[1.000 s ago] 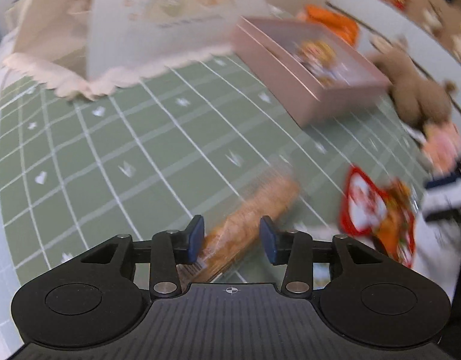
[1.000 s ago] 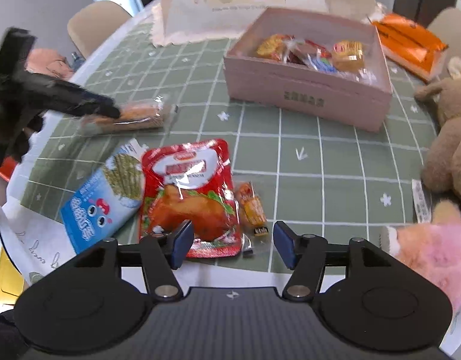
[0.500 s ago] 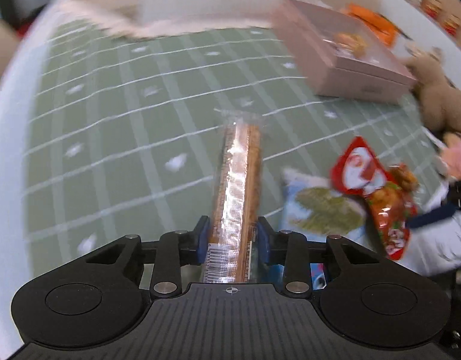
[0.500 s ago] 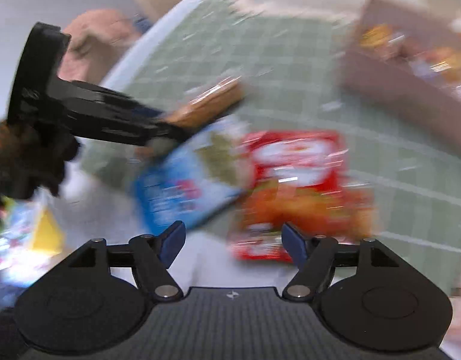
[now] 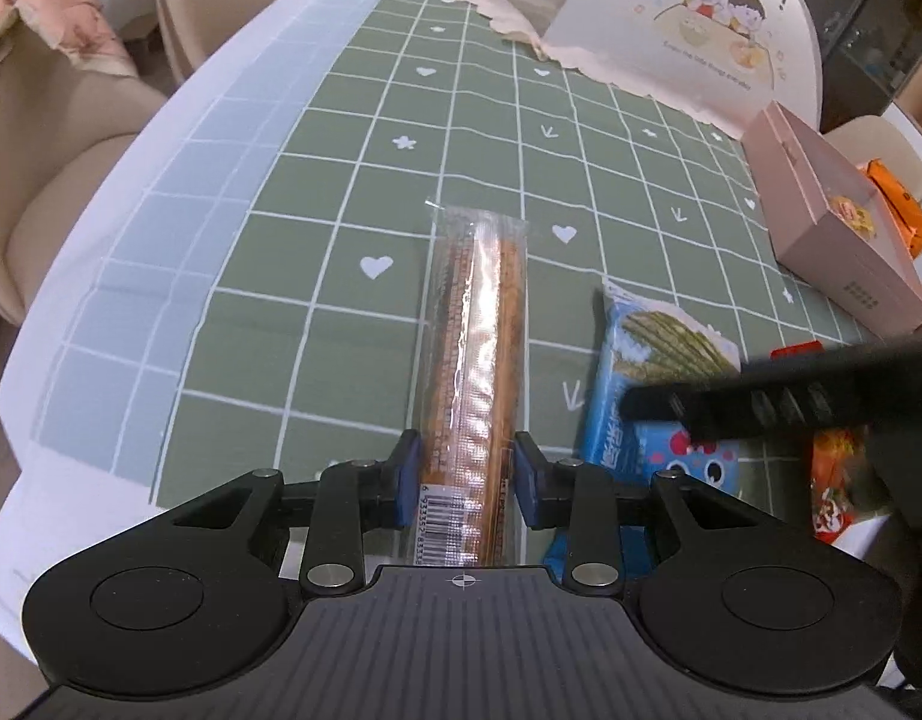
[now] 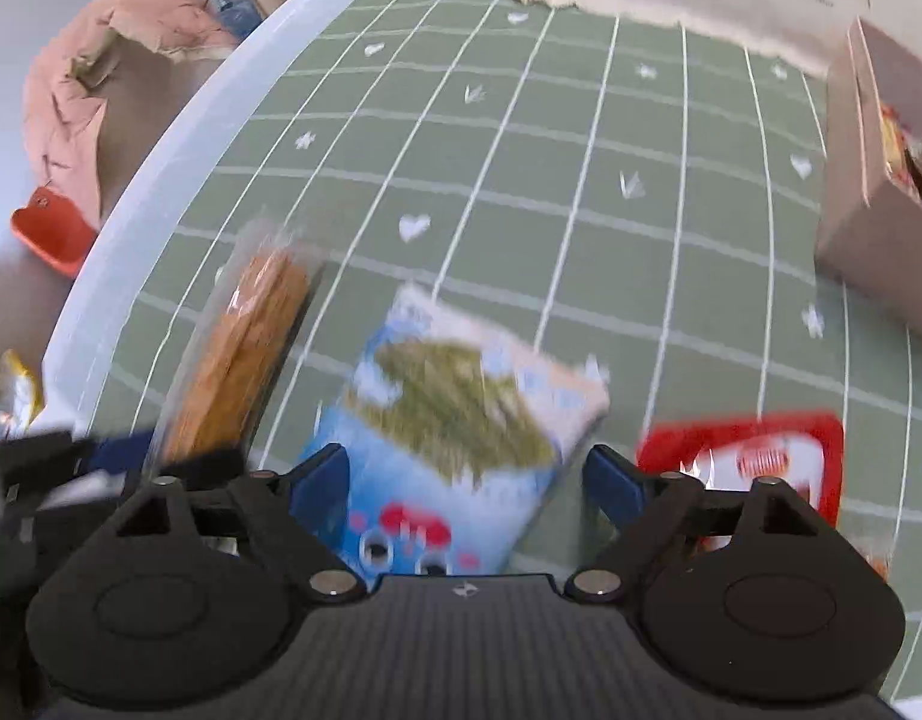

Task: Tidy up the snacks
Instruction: 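Grasp the blue seaweed pack with right while left holds the bread-stick pack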

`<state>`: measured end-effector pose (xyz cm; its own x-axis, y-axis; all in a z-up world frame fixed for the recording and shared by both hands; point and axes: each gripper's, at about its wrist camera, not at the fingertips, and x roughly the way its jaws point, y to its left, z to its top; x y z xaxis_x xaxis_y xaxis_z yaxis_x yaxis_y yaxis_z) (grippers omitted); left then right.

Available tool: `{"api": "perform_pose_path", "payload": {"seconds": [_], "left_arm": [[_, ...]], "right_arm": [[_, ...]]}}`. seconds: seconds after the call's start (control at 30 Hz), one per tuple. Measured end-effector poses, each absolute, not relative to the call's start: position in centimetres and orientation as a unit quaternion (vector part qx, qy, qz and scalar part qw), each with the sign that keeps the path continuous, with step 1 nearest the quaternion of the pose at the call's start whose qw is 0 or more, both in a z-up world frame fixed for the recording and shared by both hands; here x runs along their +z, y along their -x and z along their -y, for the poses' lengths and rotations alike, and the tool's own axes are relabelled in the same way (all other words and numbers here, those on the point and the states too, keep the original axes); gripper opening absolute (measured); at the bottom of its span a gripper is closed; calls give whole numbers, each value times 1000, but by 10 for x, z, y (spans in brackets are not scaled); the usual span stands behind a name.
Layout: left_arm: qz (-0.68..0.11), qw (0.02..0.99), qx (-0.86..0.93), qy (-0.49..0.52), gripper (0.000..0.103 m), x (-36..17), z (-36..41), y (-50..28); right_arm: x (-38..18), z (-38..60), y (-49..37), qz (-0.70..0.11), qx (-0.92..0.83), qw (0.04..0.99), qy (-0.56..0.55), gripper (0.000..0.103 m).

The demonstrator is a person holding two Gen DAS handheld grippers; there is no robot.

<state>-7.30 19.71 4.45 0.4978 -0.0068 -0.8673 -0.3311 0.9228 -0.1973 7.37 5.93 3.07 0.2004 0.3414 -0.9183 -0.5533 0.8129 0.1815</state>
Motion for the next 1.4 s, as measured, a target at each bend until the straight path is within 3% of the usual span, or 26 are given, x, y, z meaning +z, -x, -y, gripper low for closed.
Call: {"api": "perform_pose_path", "payload": {"seconds": [0.13,0.53,0.93,1.07,1.23,1.33,1.4], "left_arm": [[-490,850,98,170,37,43,-195,73],[-491,849,91,171,37,42,-195,69],[-498,848,59,169,37,40,-176,58],[-499,849,55,164,37,40,-173,57],[-500,849,49,161,37,40,-170,53],[-500,851,41,158,37,39,-167,48],[-499,851,37,157,37,39,-165,46]], "right_arm": [[24,-65,-80,-542,276,787,103,101],[17,-28,-57,-501,346,763,216,103],[19,-16,-55,-508,366,744,232,103],[34,-5,-48,-484,359,767,220,97],[72,27,-38,-453,376,789,177,97],[73,41,-42,-509,390,753,147,97],[63,50,-43,-563,390,718,126,85]]}}
